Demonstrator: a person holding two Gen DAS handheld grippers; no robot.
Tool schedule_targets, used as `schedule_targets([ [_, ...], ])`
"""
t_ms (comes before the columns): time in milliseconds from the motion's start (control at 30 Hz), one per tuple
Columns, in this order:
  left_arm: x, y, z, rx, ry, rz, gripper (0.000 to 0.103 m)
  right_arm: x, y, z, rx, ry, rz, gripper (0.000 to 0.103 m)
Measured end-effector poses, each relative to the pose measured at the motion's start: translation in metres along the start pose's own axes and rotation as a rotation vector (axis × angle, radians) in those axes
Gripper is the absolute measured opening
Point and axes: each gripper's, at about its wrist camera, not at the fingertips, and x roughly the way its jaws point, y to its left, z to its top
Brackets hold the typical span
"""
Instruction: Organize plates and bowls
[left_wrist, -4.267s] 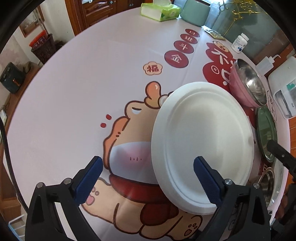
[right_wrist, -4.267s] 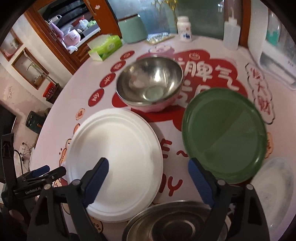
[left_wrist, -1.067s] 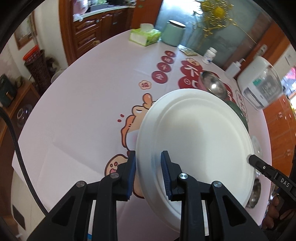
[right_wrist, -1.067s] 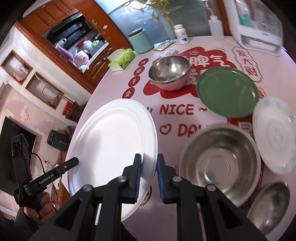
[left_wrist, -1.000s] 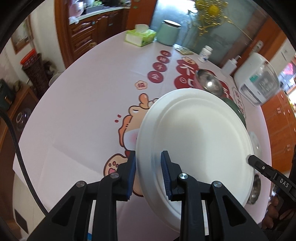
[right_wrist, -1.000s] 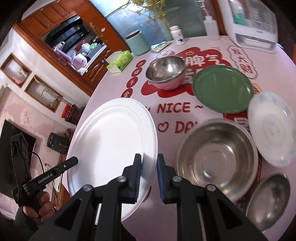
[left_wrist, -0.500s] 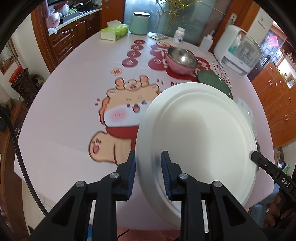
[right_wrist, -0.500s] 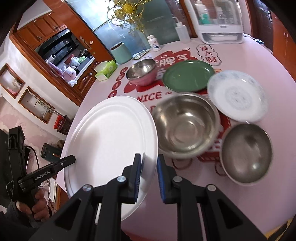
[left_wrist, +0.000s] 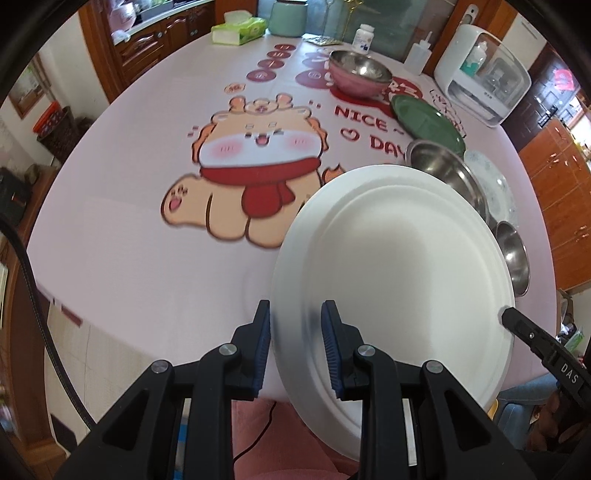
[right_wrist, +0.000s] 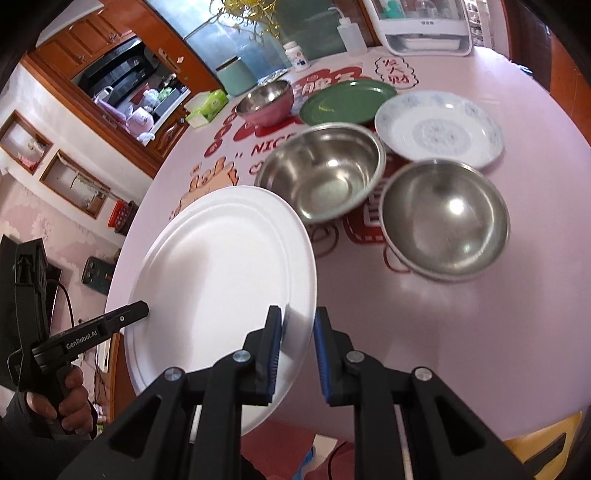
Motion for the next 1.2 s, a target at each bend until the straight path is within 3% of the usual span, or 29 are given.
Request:
schedule_targets([
  [233,0.017,-0.007,-0.018,-0.006,0.056,0.038,0.025,0.006,-0.011,-0.016,-0.013,0.054,-0.009,0.018],
  [500,0.039,-0.031,-0.022,0.07,0.101,0.046,0.025,0.011,-0.037,-0.026,0.051,0.09,-0.047,0.019],
  [767,0.051,-0.057,-0.01,0.17,0.111,0.045,0.025,0.012,-0.057,-0.027,0.125,0.08,-0.076,0.019],
  [1200,0.069,-0.068,0.01,0.228,0.116,0.036,0.025,0.021,-0.063,-0.015,0.176,0.058,-0.121,0.019],
])
